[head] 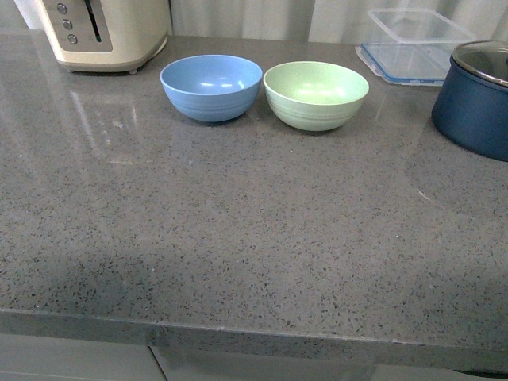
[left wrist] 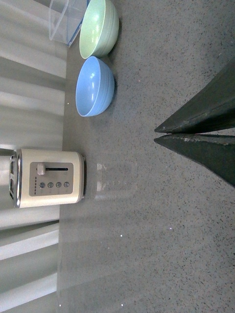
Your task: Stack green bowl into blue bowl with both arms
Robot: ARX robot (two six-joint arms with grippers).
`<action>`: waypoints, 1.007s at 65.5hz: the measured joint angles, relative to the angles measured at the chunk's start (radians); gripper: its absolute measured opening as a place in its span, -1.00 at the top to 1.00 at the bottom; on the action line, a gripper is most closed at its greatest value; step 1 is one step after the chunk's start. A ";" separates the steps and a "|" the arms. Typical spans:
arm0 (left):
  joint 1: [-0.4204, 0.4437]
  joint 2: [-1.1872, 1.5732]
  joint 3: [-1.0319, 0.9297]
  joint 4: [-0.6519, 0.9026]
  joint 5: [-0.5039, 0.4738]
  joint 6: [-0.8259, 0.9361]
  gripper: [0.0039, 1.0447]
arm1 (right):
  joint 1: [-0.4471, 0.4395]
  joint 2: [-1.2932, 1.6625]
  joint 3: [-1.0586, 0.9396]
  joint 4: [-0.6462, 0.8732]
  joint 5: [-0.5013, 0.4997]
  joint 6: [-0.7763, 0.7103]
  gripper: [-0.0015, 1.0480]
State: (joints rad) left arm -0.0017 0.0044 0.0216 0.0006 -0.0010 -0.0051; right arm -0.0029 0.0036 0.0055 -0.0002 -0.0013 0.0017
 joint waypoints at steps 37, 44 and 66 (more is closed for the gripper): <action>0.000 -0.001 0.000 0.000 0.000 0.001 -0.91 | 0.208 1.033 0.640 -0.518 0.115 0.047 -0.81; 0.000 -0.001 0.000 0.000 0.000 0.001 -0.87 | 0.233 1.213 0.810 -0.490 0.088 0.032 -0.81; 0.000 -0.001 0.000 0.000 0.000 0.001 -0.88 | 0.237 1.683 1.353 -0.549 0.062 0.056 -0.81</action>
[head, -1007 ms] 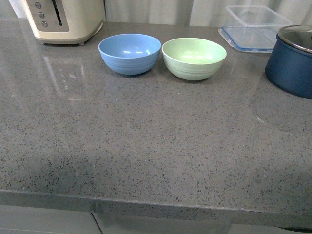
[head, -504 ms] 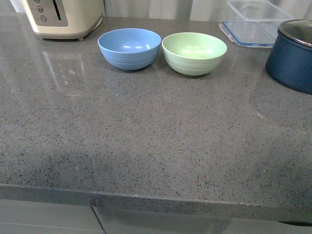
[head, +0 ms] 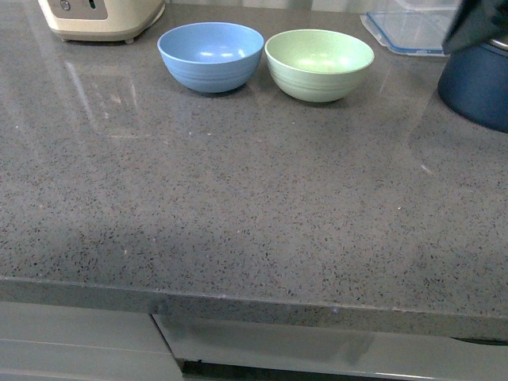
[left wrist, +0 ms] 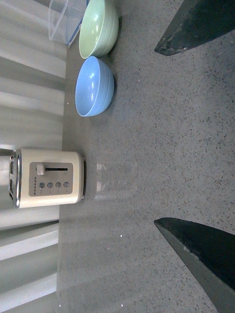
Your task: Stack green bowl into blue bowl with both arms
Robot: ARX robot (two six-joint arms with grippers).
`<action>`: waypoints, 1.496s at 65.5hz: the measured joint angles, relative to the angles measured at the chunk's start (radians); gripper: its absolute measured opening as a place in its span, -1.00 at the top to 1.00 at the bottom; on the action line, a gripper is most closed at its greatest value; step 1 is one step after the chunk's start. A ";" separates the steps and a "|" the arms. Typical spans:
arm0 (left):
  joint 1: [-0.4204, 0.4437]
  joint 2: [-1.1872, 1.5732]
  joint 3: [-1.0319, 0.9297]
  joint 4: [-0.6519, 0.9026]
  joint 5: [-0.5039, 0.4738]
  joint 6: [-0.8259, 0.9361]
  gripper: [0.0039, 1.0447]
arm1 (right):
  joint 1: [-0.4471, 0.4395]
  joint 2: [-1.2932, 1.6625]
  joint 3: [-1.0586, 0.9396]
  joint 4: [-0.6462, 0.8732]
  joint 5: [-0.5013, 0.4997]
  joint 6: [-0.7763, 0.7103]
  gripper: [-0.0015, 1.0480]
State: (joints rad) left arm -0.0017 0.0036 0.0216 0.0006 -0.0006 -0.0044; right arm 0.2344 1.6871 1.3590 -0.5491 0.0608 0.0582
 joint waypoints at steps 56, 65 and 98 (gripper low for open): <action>0.000 0.000 0.000 0.000 0.000 0.000 -0.88 | 0.019 0.552 0.603 -0.095 0.006 0.050 -0.81; 0.000 0.000 0.000 0.000 0.000 0.000 -0.88 | 0.004 0.597 0.648 -0.101 -0.004 0.049 -0.81; 0.000 0.000 0.000 0.000 0.000 0.000 -0.88 | -0.035 0.608 0.549 -0.035 -0.027 0.050 -0.48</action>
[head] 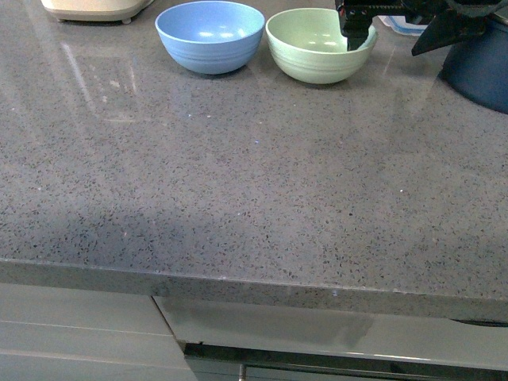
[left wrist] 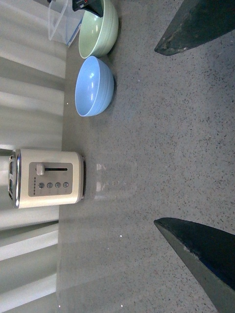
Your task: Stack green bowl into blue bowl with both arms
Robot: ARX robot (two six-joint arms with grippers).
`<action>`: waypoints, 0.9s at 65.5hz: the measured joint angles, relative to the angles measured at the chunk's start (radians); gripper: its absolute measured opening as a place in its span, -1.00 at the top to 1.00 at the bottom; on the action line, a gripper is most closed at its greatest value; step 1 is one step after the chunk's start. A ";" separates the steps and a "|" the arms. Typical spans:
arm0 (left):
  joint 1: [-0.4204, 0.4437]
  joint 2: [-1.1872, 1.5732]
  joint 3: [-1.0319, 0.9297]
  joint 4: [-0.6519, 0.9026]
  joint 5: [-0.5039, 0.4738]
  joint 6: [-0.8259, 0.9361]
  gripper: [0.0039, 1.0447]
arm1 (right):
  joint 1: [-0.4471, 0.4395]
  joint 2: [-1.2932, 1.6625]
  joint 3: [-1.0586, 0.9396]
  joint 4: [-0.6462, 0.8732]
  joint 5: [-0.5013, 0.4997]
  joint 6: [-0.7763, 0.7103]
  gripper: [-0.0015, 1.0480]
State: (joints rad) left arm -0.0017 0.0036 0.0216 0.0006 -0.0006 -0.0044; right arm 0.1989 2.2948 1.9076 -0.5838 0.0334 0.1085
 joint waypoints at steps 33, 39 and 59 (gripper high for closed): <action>0.000 0.000 0.000 0.000 0.000 0.000 -0.88 | 0.003 -0.122 -0.186 0.081 -0.039 0.081 0.96; 0.000 0.000 0.000 0.000 0.000 0.000 -0.88 | 0.002 -0.156 -0.225 0.092 -0.025 0.077 0.99; 0.000 0.000 0.000 0.000 0.000 0.000 -0.88 | -0.018 -0.203 -0.295 0.102 -0.032 0.092 0.99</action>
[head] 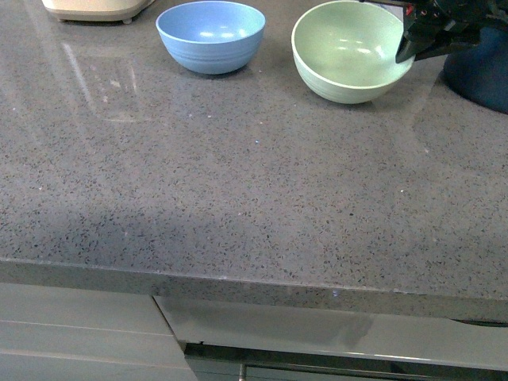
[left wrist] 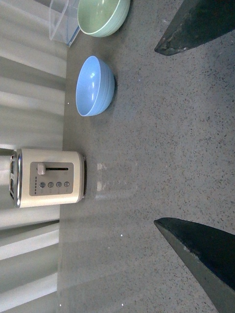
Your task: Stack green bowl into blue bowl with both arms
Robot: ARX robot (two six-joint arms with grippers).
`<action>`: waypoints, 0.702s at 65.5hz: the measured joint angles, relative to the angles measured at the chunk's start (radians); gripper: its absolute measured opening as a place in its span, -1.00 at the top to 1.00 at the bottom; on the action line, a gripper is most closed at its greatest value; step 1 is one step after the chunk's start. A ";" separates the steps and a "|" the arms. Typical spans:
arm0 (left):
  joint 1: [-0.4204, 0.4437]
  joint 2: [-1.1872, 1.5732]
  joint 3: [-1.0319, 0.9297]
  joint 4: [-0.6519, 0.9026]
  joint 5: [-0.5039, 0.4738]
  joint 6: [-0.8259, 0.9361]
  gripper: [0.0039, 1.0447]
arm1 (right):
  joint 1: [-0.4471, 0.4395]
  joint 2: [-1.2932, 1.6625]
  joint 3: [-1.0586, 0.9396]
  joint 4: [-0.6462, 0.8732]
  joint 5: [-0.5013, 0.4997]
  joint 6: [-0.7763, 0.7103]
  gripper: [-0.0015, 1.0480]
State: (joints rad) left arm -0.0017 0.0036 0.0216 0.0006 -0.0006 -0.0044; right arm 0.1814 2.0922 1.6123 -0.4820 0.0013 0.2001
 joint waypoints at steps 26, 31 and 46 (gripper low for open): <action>0.000 0.000 0.000 0.000 0.000 0.000 -0.88 | 0.000 -0.023 0.018 -0.035 -0.011 -0.010 0.99; 0.000 0.000 0.000 0.000 0.000 0.000 -0.88 | 0.005 -0.023 0.057 -0.053 -0.012 -0.010 0.99; 0.000 0.000 0.000 0.000 0.000 0.000 -0.88 | 0.035 -0.007 0.216 -0.107 -0.019 -0.010 0.99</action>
State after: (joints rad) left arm -0.0017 0.0036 0.0216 0.0006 -0.0006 -0.0044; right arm 0.2165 2.0853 1.8286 -0.5888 -0.0174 0.1898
